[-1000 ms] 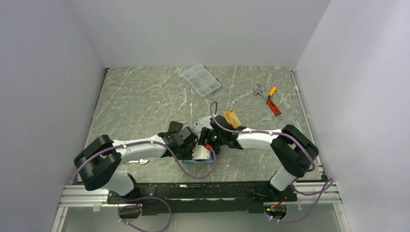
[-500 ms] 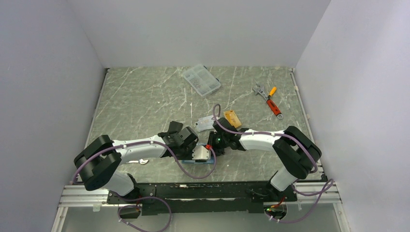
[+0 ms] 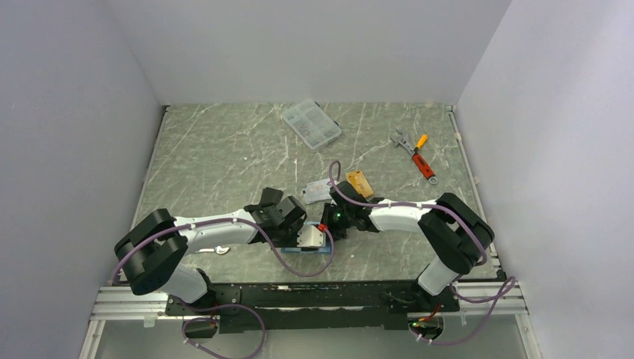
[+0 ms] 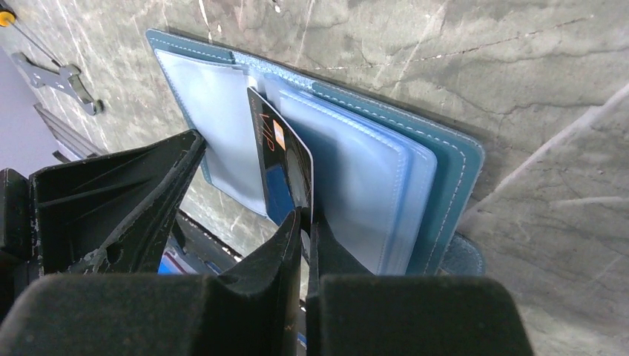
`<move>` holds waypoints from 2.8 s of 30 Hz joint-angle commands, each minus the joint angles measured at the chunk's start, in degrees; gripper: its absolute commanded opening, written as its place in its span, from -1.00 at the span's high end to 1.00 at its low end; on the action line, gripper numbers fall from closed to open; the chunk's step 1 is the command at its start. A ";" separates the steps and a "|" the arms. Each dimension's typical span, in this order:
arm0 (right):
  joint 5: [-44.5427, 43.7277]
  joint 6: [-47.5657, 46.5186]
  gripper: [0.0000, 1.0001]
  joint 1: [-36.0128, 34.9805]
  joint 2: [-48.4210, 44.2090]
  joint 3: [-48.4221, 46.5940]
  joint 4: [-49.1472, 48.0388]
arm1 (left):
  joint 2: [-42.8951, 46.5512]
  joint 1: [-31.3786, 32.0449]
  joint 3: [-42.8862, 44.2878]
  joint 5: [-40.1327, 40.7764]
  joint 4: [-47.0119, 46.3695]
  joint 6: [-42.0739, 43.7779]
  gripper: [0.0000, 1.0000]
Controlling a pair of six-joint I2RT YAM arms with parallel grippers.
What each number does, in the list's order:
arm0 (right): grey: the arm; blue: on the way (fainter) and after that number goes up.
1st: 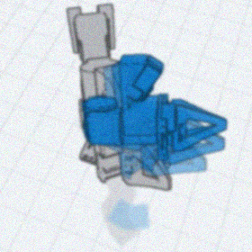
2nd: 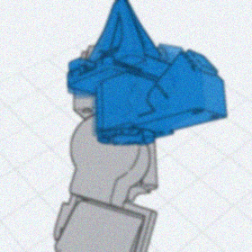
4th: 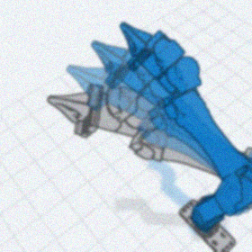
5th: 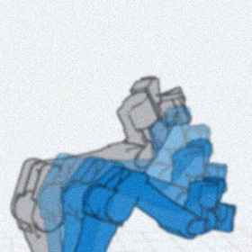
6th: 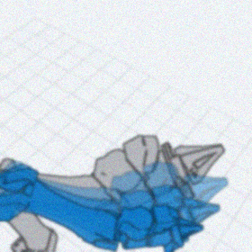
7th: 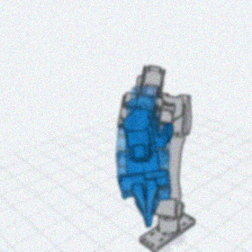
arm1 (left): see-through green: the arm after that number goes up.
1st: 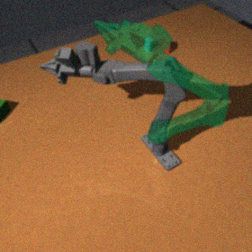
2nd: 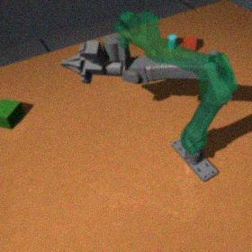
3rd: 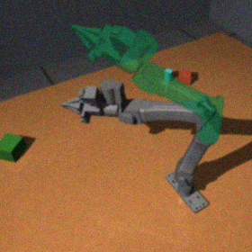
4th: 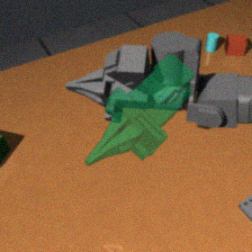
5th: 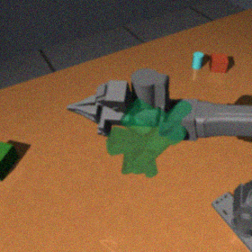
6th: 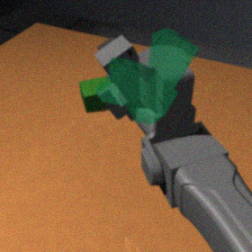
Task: Put the credit cards into the card holder
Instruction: Insert the credit card into the card holder.
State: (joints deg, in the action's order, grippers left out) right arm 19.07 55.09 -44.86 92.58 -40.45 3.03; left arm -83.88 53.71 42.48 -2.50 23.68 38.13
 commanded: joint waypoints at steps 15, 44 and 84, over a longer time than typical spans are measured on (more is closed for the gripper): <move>-4.85 0.87 0.97 -1.41 4.88 -0.82 -0.05 | -2.13 -0.25 -0.82 0.23 2.76 0.27 1.00; -2.93 3.10 0.98 0.80 3.64 4.55 -6.37 | 8.83 -0.98 -6.02 6.69 -3.01 7.23 1.00; 5.31 2.85 0.85 0.31 10.60 -0.73 -14.46 | 1.27 -1.13 -5.90 3.59 -3.79 8.08 1.00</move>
State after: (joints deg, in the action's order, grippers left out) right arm 27.83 59.07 -43.53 100.97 -39.99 -13.98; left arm -81.54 52.64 38.24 4.36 21.30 46.28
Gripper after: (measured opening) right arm 0.065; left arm 0.009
